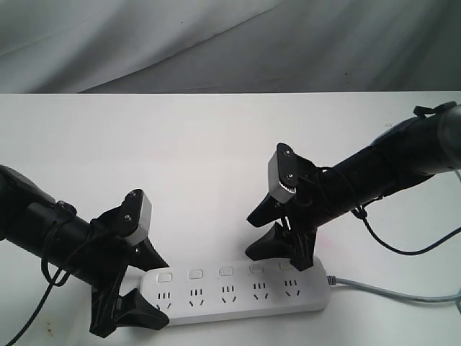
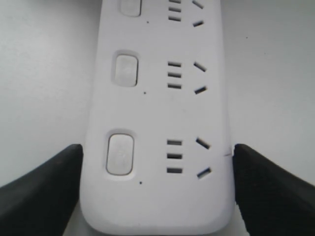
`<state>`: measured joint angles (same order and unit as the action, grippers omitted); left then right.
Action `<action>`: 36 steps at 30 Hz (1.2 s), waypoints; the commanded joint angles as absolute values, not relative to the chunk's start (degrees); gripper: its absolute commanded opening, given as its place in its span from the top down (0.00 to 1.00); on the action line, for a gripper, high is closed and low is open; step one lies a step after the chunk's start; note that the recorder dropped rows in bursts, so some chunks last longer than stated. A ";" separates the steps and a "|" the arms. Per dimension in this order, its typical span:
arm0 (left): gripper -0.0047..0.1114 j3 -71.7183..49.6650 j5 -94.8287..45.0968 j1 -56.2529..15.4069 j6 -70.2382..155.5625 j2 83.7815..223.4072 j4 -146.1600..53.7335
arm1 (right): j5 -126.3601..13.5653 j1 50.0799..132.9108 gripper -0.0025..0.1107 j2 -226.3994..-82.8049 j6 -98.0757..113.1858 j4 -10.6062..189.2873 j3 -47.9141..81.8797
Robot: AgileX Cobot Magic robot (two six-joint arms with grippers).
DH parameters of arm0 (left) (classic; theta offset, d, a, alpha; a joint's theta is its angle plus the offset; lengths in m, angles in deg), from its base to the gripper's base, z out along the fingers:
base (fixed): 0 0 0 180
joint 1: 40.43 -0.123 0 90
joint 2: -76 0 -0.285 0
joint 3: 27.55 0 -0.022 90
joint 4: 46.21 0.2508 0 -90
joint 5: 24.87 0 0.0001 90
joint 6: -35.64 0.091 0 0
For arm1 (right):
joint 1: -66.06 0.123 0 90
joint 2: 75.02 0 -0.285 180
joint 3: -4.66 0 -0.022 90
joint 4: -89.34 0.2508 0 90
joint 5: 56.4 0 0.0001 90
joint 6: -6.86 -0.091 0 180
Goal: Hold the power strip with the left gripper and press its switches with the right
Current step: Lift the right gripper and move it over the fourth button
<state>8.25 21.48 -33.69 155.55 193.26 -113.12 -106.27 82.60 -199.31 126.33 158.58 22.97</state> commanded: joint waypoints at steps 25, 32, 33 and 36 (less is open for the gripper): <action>0.69 8.12 21.41 -33.49 155.61 193.44 -112.87 | -104.23 82.31 0.46 -201.25 125.53 156.55 24.80; 0.69 8.12 21.41 -33.49 155.61 193.44 -112.87 | -100.35 82.31 0.46 -201.25 122.71 151.76 24.80; 0.69 8.12 21.41 -33.49 155.61 193.44 -112.87 | -100.35 82.31 0.46 -201.25 122.71 151.76 24.80; 0.69 8.12 21.41 -33.49 155.61 193.44 -112.87 | -98.97 82.31 0.46 -201.25 122.71 150.98 24.80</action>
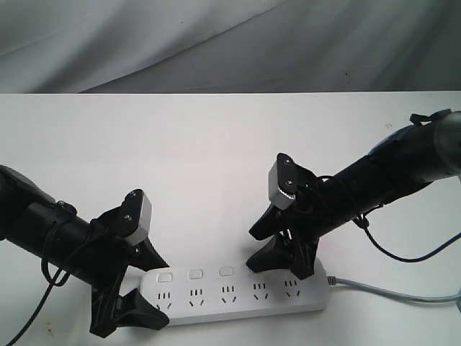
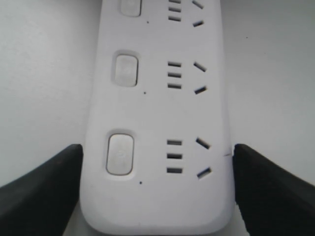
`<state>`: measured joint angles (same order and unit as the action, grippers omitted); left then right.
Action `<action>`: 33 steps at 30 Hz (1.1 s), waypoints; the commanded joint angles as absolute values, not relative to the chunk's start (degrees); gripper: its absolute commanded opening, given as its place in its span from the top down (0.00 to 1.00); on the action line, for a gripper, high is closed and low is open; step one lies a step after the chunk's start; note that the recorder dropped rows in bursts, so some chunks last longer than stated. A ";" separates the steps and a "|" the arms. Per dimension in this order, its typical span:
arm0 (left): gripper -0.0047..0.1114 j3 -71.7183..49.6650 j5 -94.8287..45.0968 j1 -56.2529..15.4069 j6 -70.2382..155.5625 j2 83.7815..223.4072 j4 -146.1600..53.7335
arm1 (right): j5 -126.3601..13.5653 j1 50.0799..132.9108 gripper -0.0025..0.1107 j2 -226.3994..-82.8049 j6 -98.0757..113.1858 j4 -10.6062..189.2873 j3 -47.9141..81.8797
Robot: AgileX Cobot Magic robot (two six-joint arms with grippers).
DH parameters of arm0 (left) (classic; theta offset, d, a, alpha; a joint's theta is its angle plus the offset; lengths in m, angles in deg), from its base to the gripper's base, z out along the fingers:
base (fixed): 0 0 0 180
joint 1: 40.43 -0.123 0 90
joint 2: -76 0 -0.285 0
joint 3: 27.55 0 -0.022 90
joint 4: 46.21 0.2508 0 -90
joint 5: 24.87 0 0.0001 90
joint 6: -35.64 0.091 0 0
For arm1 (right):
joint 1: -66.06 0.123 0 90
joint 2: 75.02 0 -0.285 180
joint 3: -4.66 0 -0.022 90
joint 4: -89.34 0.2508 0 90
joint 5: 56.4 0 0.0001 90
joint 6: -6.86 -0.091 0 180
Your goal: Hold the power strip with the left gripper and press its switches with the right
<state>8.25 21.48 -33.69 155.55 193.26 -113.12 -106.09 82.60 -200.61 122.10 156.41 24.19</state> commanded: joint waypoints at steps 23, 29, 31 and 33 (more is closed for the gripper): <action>0.69 8.12 21.41 -33.49 155.61 193.44 -112.87 | -111.08 74.73 0.46 -194.24 125.24 158.14 24.80; 0.69 8.12 21.41 -33.49 155.61 193.44 -112.87 | -111.49 73.46 0.46 -194.24 128.12 159.15 27.38; 0.69 8.12 21.41 -33.49 155.61 193.44 -112.87 | -110.55 73.46 0.46 -194.47 128.67 159.39 28.29; 0.69 8.12 21.41 -33.49 155.61 193.44 -112.87 | -110.42 73.46 0.46 -194.75 128.89 159.39 28.41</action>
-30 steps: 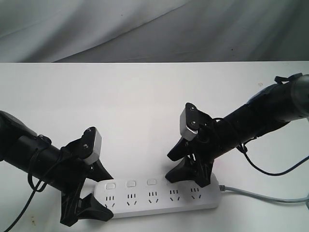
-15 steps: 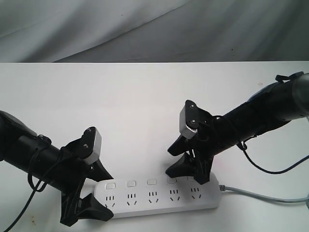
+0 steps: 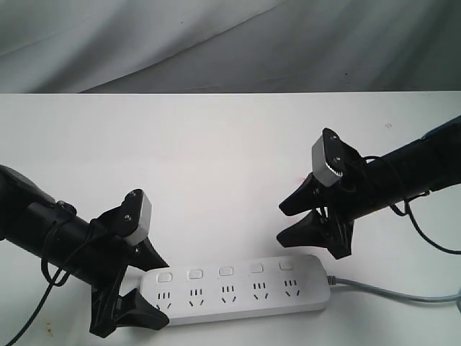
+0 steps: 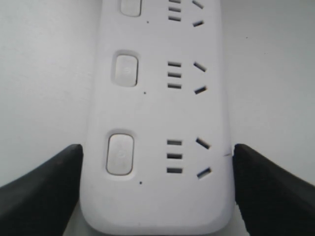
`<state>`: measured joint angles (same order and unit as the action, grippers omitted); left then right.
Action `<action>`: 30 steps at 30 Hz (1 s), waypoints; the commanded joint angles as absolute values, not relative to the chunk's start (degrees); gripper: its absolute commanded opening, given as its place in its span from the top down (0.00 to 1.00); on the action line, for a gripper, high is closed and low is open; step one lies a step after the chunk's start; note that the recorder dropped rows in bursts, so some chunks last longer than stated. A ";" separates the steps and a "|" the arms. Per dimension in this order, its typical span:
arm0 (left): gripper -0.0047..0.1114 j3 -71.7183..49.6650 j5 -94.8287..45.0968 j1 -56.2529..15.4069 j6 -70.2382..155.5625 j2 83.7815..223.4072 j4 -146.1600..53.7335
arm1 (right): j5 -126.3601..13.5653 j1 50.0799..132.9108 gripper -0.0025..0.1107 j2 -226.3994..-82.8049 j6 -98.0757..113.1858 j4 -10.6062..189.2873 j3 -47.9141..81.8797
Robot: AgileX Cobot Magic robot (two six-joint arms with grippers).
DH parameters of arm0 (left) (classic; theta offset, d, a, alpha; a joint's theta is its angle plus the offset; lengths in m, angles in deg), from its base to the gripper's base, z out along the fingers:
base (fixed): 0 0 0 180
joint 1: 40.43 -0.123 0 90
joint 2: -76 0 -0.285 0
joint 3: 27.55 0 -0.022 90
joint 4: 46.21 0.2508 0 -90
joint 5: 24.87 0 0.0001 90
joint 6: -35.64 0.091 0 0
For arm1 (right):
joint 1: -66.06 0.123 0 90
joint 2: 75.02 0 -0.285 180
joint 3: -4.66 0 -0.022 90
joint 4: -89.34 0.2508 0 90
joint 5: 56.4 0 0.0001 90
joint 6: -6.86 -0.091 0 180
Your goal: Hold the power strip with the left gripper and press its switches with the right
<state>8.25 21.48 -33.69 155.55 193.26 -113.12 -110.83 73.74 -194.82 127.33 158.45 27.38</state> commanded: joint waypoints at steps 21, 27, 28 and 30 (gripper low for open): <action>0.69 8.12 21.41 -33.49 155.61 193.44 -112.87 | -110.42 73.46 0.46 -199.22 129.55 158.47 28.41; 0.69 8.12 21.41 -33.49 155.61 193.44 -112.87 | -108.32 73.46 0.46 -199.22 129.55 156.90 28.41; 0.69 8.12 21.41 -33.49 155.61 193.44 -112.87 | -107.77 73.46 0.46 -199.22 129.55 156.76 28.41; 0.69 8.12 21.41 -33.49 155.61 193.44 -112.87 | -107.62 73.46 0.46 -199.22 129.55 156.56 28.41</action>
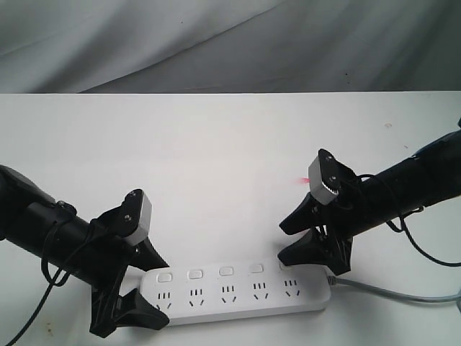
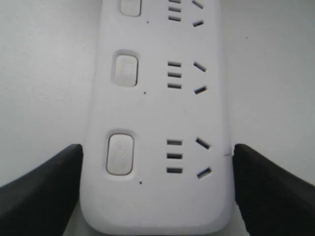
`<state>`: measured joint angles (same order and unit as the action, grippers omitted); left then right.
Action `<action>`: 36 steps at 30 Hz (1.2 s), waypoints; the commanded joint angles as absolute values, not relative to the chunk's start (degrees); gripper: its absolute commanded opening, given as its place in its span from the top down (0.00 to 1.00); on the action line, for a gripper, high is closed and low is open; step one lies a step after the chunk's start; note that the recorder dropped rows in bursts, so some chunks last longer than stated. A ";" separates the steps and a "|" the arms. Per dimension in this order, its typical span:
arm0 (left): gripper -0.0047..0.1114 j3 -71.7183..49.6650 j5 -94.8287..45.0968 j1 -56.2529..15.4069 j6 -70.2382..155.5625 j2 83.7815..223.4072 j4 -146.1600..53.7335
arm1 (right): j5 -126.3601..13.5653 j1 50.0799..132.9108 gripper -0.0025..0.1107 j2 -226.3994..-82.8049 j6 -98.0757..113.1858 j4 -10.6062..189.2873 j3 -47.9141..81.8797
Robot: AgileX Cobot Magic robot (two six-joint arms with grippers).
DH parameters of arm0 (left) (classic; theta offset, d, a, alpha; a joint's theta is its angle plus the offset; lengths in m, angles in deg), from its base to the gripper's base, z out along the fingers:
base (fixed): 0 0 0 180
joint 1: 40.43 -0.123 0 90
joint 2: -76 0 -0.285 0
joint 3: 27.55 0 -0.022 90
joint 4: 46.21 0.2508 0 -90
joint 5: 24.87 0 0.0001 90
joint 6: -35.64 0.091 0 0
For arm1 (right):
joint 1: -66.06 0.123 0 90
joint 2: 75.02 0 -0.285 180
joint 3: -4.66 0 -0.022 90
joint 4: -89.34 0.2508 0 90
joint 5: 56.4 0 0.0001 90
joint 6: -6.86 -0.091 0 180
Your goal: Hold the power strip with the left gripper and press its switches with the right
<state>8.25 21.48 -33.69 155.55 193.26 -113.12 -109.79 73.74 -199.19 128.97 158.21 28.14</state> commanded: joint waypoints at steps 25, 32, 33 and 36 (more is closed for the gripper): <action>0.69 8.12 21.41 -33.49 155.61 193.44 -112.87 | -105.40 75.62 0.46 -199.22 129.55 152.40 28.41; 0.69 8.12 21.41 -33.49 155.61 193.44 -112.87 | -100.43 78.73 0.46 -199.22 129.55 151.45 28.41; 0.69 8.12 21.41 -33.49 155.61 193.44 -112.87 | -100.43 78.73 0.46 -199.22 129.55 151.62 28.41; 0.69 8.12 21.41 -33.49 155.61 193.44 -112.87 | -99.13 78.31 0.46 -199.22 129.07 151.61 28.41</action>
<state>8.25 21.48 -33.69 155.55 193.26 -112.99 -106.21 78.32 -198.27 128.61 155.82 27.92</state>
